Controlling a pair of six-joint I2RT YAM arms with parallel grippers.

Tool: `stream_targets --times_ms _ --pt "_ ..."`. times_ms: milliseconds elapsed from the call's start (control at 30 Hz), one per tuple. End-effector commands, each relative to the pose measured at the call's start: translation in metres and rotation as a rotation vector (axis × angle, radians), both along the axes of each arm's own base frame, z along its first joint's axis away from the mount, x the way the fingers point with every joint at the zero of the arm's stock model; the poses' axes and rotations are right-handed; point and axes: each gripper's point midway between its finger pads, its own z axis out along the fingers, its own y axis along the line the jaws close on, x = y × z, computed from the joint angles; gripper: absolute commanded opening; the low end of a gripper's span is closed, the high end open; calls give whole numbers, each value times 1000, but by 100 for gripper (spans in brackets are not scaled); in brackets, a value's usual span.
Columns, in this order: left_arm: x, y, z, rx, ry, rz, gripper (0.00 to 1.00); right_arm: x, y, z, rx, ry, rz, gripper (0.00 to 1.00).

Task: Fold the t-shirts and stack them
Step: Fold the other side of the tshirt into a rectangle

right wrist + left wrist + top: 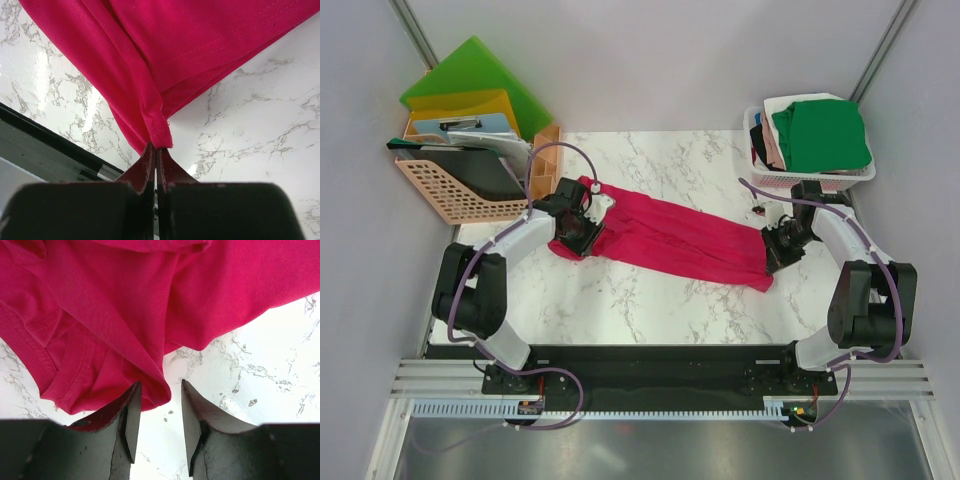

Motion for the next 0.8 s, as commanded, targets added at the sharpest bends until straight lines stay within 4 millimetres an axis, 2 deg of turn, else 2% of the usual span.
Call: stream_targets --times_ms 0,100,233,367,400,467,567,767 --pt "6 -8 16 -44 -27 10 44 5 3 0 21 -20 12 0" --pt "6 -7 3 -29 3 14 37 6 3 3 24 -26 8 0" --pt "10 -5 -6 -9 19 20 37 5 3 8 19 -33 16 0" --pt "13 -7 -4 -16 7 20 35 5 1 8 10 -33 15 0" --pt "13 -7 -5 -13 10 22 28 5 2 8 13 -32 17 0" --pt "13 -5 -6 -3 5 20 2 5 4 9 24 -31 17 0" --pt "13 1 -8 15 -15 24 2 7 5 8 33 -30 19 0" --pt "21 15 8 79 -121 31 2 4 6 1 41 -4 25 0"
